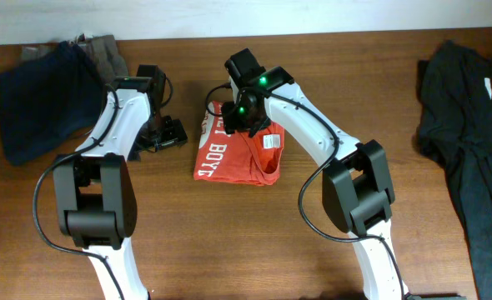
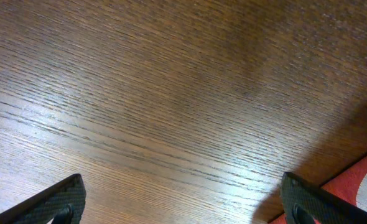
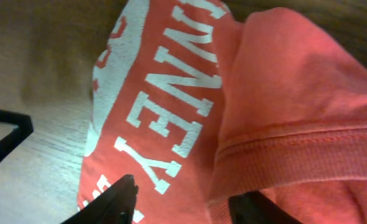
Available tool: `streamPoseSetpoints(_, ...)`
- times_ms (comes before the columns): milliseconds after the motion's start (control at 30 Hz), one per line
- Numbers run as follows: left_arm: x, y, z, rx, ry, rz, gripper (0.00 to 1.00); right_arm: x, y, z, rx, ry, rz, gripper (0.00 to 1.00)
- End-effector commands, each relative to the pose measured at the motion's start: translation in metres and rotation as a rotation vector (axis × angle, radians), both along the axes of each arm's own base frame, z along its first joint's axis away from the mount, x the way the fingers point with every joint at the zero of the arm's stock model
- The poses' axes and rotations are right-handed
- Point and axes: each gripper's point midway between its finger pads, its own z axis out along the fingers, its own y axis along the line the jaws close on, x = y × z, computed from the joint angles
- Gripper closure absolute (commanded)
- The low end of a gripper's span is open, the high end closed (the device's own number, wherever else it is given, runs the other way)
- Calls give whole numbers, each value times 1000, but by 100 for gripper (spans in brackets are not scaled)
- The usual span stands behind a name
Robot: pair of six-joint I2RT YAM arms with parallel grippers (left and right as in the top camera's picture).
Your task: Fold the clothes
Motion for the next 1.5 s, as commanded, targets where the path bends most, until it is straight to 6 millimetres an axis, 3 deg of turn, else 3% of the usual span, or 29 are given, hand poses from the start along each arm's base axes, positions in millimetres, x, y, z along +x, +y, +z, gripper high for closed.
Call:
streamPoseSetpoints(0,-2,-3,1,-10,2,10,1,5,-7,2,-45,-28,-26,52)
streamPoseSetpoints(167,-2,-3,0,-10,2,10,1,9,-14,1,-78,-42,-61,74)
streamPoseSetpoints(400,-2,-3,0,-10,2,10,1,10,-13,-6,-75,-32,-82,75)
streamPoseSetpoints(467,-2,-3,1,-10,2,10,1,11,-12,-9,-77,-30,-81,80)
streamPoseSetpoints(500,-2,-3,1,-10,2,8,1,11,-12,-10,-77,-30,-82,89)
streamPoseSetpoints(567,-2,-4,1,-10,2,7,1,12,-13,-10,-77,-30,-83,96)
streamPoseSetpoints(700,-2,-4,1,-10,2,8,1,15,-18,-5,-75,-34,-94,96)
streamPoseSetpoints(1000,-2,-4,0,-10,2,6,1,23,-82,-3,-118,42,-199,96)
streamPoseSetpoints(1167,-2,-4,0,-10,3,6,1,24,-104,-4,-145,57,-197,96)
streamPoseSetpoints(1200,-3,-4,0,-10,3,6,1,24,-108,-3,-146,62,-205,94)
streamPoseSetpoints(1233,-3,-4,0,-10,3,6,1,24,-110,-2,-147,64,-208,82)
streamPoseSetpoints(1267,-3,-4,0,-10,3,6,1,24,-113,0,-148,66,-211,68)
streamPoseSetpoints(1300,-3,-4,0,-10,4,6,1,24,-114,4,-149,64,-207,46)
streamPoseSetpoints(1333,-3,-4,0,-10,4,6,1,23,-116,7,-152,66,-202,37)
streamPoseSetpoints(1467,-3,-4,0,-10,5,6,1,22,-124,40,-193,45,-185,32)
